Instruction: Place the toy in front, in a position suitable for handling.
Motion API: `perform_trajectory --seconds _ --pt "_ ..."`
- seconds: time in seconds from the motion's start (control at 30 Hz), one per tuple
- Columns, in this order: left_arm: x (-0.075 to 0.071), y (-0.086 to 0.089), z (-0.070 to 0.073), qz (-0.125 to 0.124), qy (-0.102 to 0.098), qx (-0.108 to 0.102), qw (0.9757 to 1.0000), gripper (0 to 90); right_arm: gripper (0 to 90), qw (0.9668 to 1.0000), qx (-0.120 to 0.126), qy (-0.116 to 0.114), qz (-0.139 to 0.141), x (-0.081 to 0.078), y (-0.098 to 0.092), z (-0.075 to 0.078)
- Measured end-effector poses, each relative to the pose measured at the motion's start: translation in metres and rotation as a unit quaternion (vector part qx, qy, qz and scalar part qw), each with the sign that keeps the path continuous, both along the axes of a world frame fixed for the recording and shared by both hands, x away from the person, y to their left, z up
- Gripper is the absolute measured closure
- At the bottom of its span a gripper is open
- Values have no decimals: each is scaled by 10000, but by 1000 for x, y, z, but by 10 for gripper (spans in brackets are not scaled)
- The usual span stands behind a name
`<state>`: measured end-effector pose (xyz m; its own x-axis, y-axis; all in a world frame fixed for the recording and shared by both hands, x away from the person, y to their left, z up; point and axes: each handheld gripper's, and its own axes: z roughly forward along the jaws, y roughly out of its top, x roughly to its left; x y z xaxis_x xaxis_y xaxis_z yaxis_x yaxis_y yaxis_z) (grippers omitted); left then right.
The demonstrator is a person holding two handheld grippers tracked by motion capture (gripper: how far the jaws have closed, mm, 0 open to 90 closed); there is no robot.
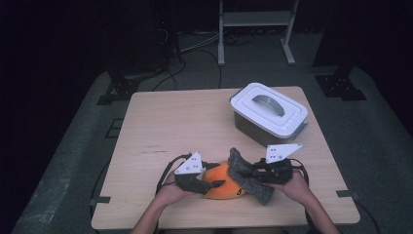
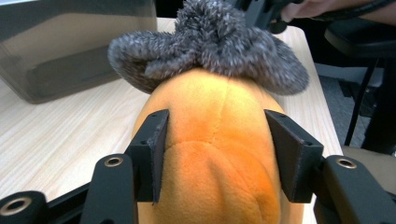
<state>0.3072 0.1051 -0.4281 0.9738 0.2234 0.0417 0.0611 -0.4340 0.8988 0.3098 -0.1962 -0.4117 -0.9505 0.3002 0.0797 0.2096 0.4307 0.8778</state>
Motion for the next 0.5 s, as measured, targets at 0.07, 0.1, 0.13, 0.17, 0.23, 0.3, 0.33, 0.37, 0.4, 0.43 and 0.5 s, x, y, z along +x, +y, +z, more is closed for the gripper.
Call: perform_trajectory --seconds 0.07,0.1,0.13,0.17,0.23,0.3,0.33,0.37,0.4,0.43,0.5 --pt "2 6 -1 5 80 -1 10000 441 785 9998 -93 64 -143 2 -8 -2" --pt "2 6 -1 5 80 -1 10000 441 785 9998 -93 64 -143 2 -8 -2" --pt "2 8 -2 -57 68 -18 10000 443 785 9998 62 37 -175 2 -9 1" --pt "2 8 -2 -57 68 -18 10000 443 785 9998 62 37 -175 2 -9 1" --pt "2 8 -2 -75 65 -12 10000 445 786 9998 165 -28 -112 2 -3 5" --pt "2 9 -2 -96 72 39 9999 446 785 10000 64 -31 -11 2 6 3" --pt "3 12 -3 -98 118 34 9999 449 785 10000 77 14 8 3 5 1" --pt "3 12 -3 -98 118 34 9999 452 785 10000 43 49 2 3 3 0" --pt "5 17 -4 -68 192 29 9998 453 785 10000 -43 38 -27 3 1 -1" --pt "5 17 -4 -68 192 29 9998 453 785 10000 -43 38 -27 3 1 -1" --pt "7 22 -6 -24 279 -10 9996 453 785 9994 -263 143 -200 5 -10 -10"
